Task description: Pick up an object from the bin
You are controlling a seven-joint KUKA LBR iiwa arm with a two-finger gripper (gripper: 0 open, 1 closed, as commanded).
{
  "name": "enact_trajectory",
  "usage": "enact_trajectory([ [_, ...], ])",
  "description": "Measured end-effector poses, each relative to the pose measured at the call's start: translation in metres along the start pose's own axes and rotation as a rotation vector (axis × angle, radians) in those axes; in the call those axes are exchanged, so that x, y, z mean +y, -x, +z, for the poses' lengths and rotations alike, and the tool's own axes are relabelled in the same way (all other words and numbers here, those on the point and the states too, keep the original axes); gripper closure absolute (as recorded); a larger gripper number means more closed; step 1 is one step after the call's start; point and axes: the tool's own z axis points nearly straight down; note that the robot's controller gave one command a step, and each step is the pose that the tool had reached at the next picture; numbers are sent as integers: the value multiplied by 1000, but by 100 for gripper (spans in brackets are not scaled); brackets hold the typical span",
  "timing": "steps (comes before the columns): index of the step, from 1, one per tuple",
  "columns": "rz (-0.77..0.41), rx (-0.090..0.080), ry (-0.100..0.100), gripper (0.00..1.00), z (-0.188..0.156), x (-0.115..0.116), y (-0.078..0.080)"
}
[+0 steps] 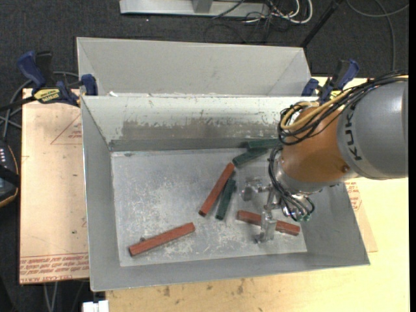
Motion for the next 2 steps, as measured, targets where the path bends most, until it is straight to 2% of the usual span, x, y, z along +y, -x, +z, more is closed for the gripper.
enact_trajectory([
  [1,-1,0,0,100,-3,0,0],
  [2,-40,-11,-2,100,-136,27,21],
])
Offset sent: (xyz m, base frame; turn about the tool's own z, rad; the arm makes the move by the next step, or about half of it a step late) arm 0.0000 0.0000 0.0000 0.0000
